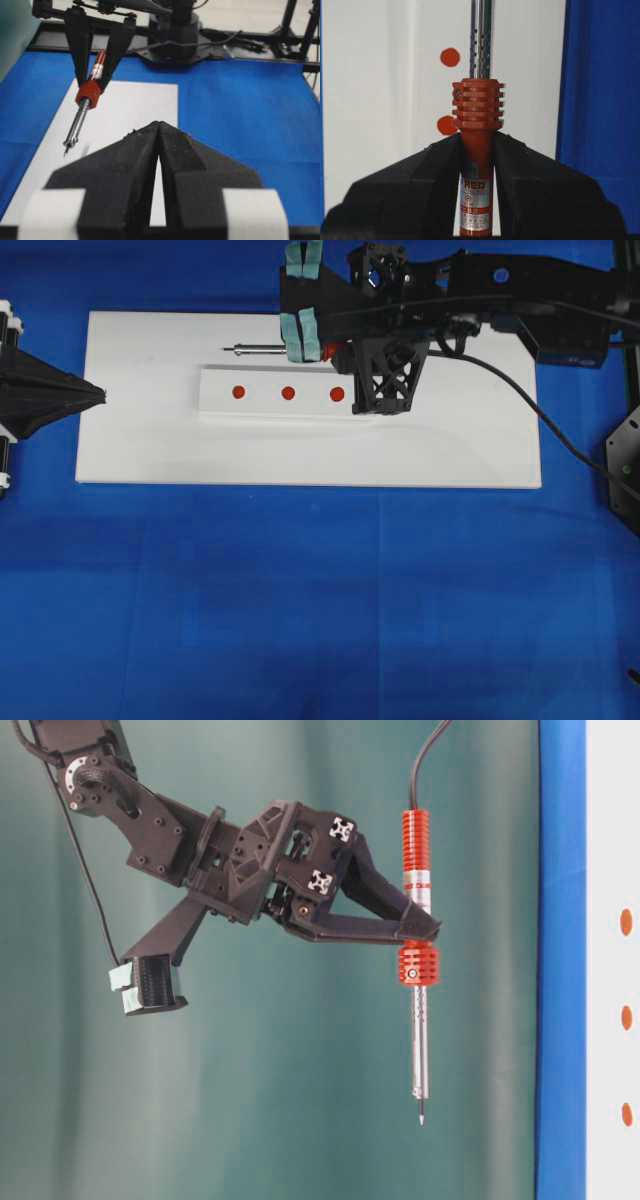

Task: Touch the tip of the soldering iron to the mark.
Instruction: 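Carry the iron tip-down over the board toward the red dots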

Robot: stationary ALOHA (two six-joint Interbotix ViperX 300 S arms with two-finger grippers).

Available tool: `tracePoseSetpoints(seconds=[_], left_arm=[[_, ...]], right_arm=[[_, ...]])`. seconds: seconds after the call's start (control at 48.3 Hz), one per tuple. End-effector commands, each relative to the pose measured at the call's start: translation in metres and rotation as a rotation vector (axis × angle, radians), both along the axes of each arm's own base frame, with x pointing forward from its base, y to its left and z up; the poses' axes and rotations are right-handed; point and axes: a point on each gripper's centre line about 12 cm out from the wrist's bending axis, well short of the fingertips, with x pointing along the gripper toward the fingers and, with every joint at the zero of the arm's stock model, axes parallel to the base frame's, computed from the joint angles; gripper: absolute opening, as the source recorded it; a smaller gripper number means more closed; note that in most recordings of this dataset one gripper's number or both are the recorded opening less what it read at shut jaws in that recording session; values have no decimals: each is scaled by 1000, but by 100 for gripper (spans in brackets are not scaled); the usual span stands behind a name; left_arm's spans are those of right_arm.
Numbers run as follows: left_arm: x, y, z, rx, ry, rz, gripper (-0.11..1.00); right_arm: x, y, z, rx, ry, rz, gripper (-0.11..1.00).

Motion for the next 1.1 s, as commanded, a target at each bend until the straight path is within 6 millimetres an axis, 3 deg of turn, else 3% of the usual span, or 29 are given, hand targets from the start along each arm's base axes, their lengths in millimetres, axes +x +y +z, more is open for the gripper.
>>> tracePoseSetpoints(seconds=[0.0, 0.455, 1.076], left_arm=[[2, 0, 4, 2, -12, 0, 0], [2, 0, 2, 2, -5, 0, 0], [2, 0, 3, 2, -6, 0, 0]], right_arm=[[-2, 1, 25, -4, -55, 5, 6], [-23, 3, 14, 38, 182, -13, 6], [-22, 3, 14, 39, 180, -16, 6]])
